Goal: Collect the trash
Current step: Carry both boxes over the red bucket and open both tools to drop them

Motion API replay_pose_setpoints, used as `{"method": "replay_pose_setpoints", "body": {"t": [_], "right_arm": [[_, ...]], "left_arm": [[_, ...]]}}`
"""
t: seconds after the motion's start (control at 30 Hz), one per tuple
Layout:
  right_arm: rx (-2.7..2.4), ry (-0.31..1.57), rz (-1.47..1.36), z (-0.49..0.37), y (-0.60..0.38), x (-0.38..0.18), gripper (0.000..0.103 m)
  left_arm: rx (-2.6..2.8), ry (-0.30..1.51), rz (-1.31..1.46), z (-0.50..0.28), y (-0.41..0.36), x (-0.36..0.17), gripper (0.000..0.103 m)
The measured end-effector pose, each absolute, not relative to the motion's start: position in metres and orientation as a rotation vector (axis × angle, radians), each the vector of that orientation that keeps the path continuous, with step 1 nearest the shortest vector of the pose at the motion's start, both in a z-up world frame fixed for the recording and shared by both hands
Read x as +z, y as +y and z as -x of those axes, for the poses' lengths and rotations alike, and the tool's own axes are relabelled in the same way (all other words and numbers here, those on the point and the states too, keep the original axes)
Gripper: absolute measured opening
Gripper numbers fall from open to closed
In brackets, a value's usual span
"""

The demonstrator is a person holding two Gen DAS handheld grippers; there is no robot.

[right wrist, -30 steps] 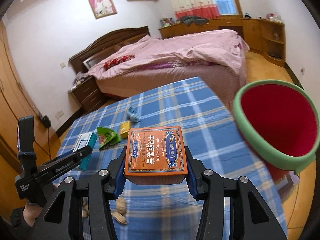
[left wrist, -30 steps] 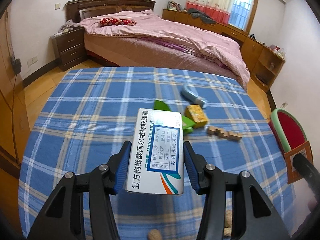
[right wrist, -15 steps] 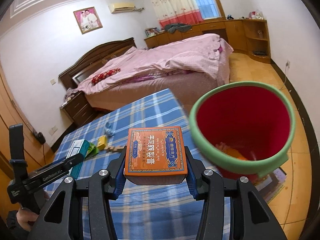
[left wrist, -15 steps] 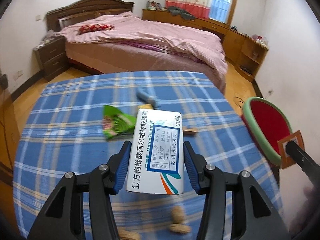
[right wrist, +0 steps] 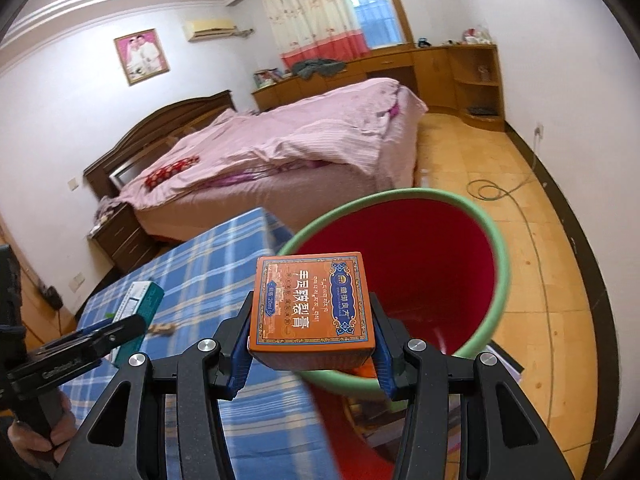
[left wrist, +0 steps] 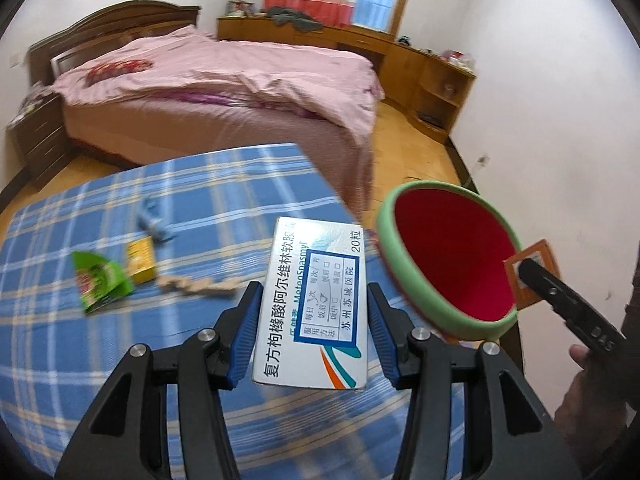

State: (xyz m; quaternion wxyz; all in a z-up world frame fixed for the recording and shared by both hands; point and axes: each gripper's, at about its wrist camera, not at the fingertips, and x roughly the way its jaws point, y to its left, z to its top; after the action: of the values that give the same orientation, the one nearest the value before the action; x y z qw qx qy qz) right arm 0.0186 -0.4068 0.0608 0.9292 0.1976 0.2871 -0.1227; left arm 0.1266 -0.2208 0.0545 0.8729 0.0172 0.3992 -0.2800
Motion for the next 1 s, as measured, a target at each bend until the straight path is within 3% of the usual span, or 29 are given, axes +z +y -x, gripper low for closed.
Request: {"method": "replay_pose_setpoints", "body": {"t": [0.73, 0.87, 1.0], "right_arm": [[-0.297, 0.625, -0.529, -0.025, -0.485, 0.020, 0.054], [-0.288, 0.613, -0.571, -0.024, -0.491, 0.016, 0.071], [-0.289, 0.606, -0.586, -0.020, -0.492, 0.016, 0.071]], "left_arm": [[-0.821, 0.876, -0.126, -0.135, -0.357, 0.022, 0.052], [-0.846, 0.881, -0.138, -0.133, -0.363, 0.018, 0.057], [-0.844, 0.877, -0.136, -0.130, -0.361, 0.019, 0.057]]}}
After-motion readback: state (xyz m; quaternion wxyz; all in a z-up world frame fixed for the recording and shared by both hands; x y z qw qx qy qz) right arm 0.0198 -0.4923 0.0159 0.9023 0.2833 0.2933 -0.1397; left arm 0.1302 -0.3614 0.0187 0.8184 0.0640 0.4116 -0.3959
